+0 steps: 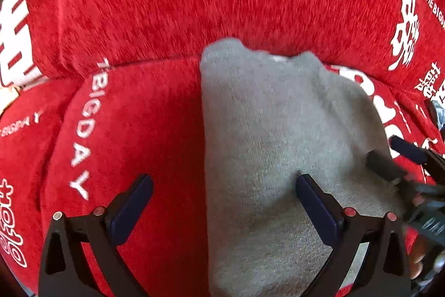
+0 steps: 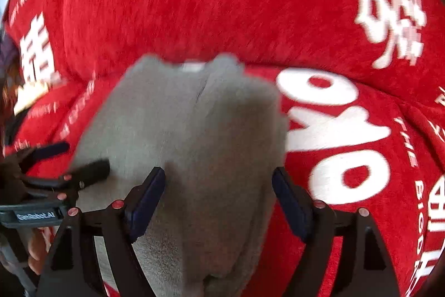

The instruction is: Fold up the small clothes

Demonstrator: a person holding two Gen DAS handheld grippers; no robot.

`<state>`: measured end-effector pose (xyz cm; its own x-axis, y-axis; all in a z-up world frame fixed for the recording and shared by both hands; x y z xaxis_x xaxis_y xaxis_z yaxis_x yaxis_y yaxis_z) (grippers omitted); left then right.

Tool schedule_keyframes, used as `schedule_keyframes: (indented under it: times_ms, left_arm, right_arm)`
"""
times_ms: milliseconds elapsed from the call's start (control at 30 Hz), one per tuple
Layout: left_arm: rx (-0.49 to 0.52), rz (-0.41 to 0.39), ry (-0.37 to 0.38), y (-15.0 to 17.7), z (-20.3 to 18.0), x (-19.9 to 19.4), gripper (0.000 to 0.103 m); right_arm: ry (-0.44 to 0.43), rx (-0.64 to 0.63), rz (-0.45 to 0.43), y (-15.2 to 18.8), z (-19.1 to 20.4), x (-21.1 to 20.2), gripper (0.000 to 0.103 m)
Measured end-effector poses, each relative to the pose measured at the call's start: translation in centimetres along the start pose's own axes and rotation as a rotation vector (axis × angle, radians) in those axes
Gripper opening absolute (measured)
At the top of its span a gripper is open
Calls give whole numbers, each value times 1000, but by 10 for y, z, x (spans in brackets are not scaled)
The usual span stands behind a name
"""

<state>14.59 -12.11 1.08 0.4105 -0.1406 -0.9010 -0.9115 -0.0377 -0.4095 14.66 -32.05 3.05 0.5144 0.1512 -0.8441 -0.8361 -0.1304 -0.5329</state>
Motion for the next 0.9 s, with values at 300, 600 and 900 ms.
schedule_keyframes:
  times_ms: [300, 600, 900]
  left_arm:
    - [-77, 194, 186, 5, 6, 31, 103]
    - [-72, 199, 264, 1, -12, 32, 65]
    - [7, 120, 238, 15, -1, -36, 39]
  right_arm:
    - [-113, 180, 30, 14, -46, -4, 82]
    - [-258, 189, 71, 18, -13, 33, 48]
    - [-242, 102, -24, 15, 29, -30, 40]
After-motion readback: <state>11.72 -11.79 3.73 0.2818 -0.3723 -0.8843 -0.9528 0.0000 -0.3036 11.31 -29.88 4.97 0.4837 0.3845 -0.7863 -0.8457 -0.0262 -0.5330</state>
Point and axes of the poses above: each gripper's, at about its wrist camera, not at the fingertips, and x roughly the way its jaws point, z to its left, y to its underside, the point moved 3 cm from there along x, roughly the way its jaws point, and after that the axes turned 7 degrees about -x, right-handed, at the moved point
